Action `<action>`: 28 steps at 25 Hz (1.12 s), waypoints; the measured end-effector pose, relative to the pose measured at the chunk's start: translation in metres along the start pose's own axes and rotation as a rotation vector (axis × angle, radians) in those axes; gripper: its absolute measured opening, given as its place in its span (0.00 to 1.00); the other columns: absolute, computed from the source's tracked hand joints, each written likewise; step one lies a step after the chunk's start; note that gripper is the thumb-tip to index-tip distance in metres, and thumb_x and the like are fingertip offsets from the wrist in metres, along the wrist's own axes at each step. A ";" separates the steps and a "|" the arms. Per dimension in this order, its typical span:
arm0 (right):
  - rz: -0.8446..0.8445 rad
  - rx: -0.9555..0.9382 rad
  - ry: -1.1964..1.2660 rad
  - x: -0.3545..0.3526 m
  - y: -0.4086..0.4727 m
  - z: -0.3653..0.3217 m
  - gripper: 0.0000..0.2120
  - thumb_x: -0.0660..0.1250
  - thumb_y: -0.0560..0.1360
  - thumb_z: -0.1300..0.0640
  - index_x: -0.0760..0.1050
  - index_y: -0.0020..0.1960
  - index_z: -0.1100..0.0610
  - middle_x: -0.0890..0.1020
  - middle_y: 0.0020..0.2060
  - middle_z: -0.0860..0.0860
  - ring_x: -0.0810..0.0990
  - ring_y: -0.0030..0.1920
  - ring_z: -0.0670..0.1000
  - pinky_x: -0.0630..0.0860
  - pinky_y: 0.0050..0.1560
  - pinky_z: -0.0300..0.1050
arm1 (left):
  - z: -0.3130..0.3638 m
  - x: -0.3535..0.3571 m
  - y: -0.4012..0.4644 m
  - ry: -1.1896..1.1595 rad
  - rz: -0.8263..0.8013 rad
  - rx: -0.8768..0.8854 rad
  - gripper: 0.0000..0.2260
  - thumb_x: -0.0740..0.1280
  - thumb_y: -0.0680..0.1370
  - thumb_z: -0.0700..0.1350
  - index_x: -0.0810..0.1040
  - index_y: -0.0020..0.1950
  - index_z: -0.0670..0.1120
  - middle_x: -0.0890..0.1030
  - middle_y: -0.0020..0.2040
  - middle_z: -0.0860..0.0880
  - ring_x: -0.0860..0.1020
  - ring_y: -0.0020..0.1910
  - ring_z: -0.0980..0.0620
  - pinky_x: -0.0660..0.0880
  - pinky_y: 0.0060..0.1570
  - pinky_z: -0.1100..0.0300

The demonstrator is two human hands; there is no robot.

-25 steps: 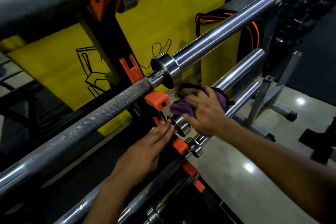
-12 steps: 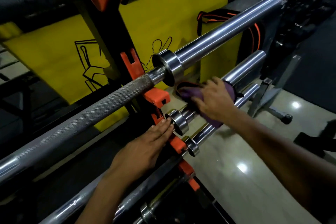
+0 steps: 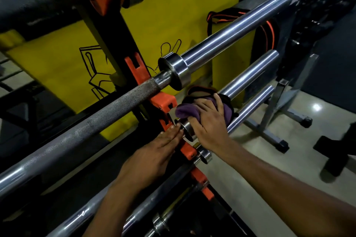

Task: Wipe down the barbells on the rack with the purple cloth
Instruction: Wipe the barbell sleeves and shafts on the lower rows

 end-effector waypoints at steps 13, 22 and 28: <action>-0.288 0.561 0.576 -0.033 -0.103 0.076 0.13 0.57 0.76 0.40 0.78 0.51 0.41 0.76 0.47 0.39 0.78 0.44 0.45 0.74 0.45 0.44 | 0.017 -0.017 0.003 -0.158 0.188 -0.041 0.24 0.62 0.82 0.53 0.64 0.78 0.55 0.69 0.75 0.57 0.67 0.73 0.59 0.68 0.68 0.65; -0.179 0.931 1.014 -0.071 -0.122 0.097 0.40 0.76 0.55 0.37 0.77 0.59 0.61 0.83 0.51 0.64 0.83 0.47 0.62 0.77 0.51 0.58 | 0.096 0.012 0.072 -0.502 -0.149 0.005 0.31 0.65 0.77 0.65 0.59 0.77 0.63 0.73 0.69 0.59 0.72 0.67 0.61 0.72 0.64 0.60; -0.092 0.643 0.441 -0.105 -0.109 0.121 0.21 0.56 0.80 0.34 0.78 0.59 0.47 0.84 0.51 0.46 0.82 0.52 0.45 0.78 0.54 0.48 | 0.084 0.015 0.118 -0.516 -0.045 -0.131 0.08 0.64 0.77 0.56 0.76 0.54 0.56 0.81 0.44 0.55 0.80 0.43 0.55 0.79 0.45 0.50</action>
Point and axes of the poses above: each hand's wrist, its own y-axis towards the middle knuckle, its own x-axis out of the palm, z = x × y, the point moved 7 cm from there along y, towards the middle knuckle
